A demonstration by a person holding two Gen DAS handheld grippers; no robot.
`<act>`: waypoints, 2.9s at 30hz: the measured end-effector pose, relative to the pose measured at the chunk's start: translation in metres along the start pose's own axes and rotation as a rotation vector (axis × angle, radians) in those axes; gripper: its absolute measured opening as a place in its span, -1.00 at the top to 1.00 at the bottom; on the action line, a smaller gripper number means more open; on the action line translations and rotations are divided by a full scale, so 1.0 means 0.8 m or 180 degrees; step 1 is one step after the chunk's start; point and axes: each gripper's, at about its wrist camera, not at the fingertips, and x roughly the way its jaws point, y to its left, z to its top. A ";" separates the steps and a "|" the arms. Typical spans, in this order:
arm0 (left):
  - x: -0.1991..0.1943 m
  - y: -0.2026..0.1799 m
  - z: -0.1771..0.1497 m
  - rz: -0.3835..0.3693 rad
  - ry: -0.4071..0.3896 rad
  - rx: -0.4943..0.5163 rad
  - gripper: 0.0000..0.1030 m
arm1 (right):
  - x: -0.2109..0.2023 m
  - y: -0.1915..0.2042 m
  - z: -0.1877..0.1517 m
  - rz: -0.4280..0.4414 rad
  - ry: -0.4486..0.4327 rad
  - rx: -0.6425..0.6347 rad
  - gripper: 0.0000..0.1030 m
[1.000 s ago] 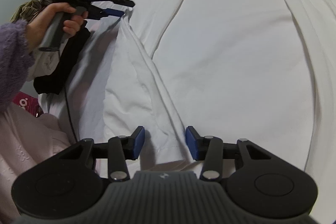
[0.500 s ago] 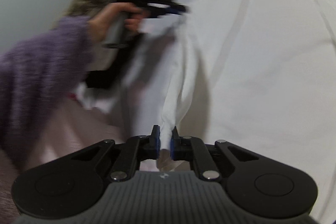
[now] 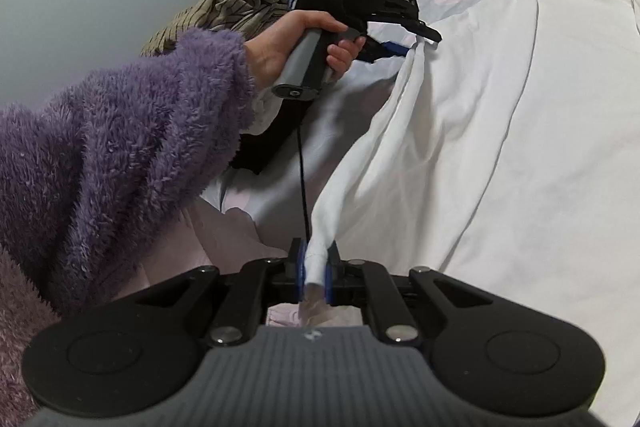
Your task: Fold clothes
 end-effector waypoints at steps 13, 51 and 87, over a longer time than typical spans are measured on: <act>-0.014 -0.112 -0.002 0.0042 -0.0287 0.1069 0.91 | 0.000 0.005 -0.016 0.0107 -0.0104 0.0300 0.79; 0.130 -0.288 -0.094 0.0287 0.0287 0.2342 0.70 | -0.026 -0.098 -0.107 -0.0609 0.0296 0.1193 0.81; -0.105 -0.114 -0.321 -0.0004 0.0669 0.2559 0.11 | -0.061 -0.110 -0.128 -0.0661 0.0493 0.0937 0.38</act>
